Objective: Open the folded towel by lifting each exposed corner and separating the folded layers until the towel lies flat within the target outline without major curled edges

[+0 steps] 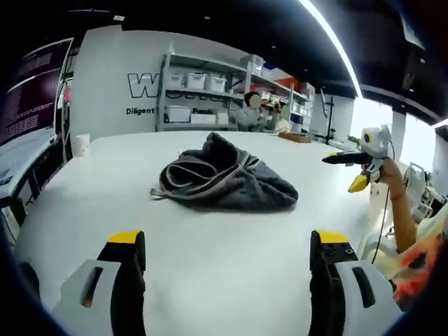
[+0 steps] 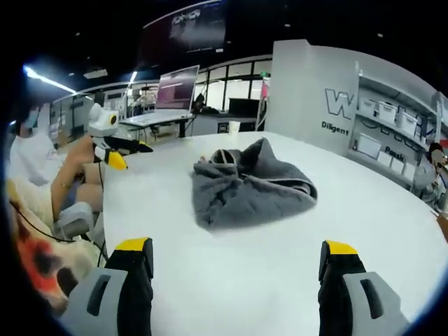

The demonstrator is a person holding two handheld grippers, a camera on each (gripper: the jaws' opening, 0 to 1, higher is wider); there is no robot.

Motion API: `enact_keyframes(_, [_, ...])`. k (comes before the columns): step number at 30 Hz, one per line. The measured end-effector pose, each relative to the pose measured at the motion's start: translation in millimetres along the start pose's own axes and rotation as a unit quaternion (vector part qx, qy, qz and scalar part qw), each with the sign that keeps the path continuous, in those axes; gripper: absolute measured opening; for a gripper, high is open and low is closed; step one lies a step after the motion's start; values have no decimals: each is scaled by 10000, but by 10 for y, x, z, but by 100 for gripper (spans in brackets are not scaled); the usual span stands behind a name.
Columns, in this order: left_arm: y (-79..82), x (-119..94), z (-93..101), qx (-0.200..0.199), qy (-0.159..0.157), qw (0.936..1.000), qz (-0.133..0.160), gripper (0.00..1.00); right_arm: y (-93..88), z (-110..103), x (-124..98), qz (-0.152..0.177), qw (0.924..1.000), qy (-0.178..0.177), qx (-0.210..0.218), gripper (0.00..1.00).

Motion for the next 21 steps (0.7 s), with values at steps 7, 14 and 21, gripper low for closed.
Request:
enact_keyframes(7, [46,-102,-36,-91,-20,9999,45,95,-29,-29,31,-59,10000,28,-15,99])
enact_keyframes(14, [147,-227,-33,-49,-61,9998,172,96,-4,-17,75,-34,10000,-72,-59,99])
enact_keyframes(21, [194,-268,5,5,-145,9996,232,96,-2,-39,138,18,9999,-72,-70,99])
Point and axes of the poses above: the point that each gripper's makers call its tool centre point, and the gripper's own axes: x roughly forward along the fingers, z roughly to its right, y roughly out of its top, the point moved 2 cm from there along -x, roughly backward along the fingers, and after that the axes turned 6 degrees about z, right-handed, at the moved point
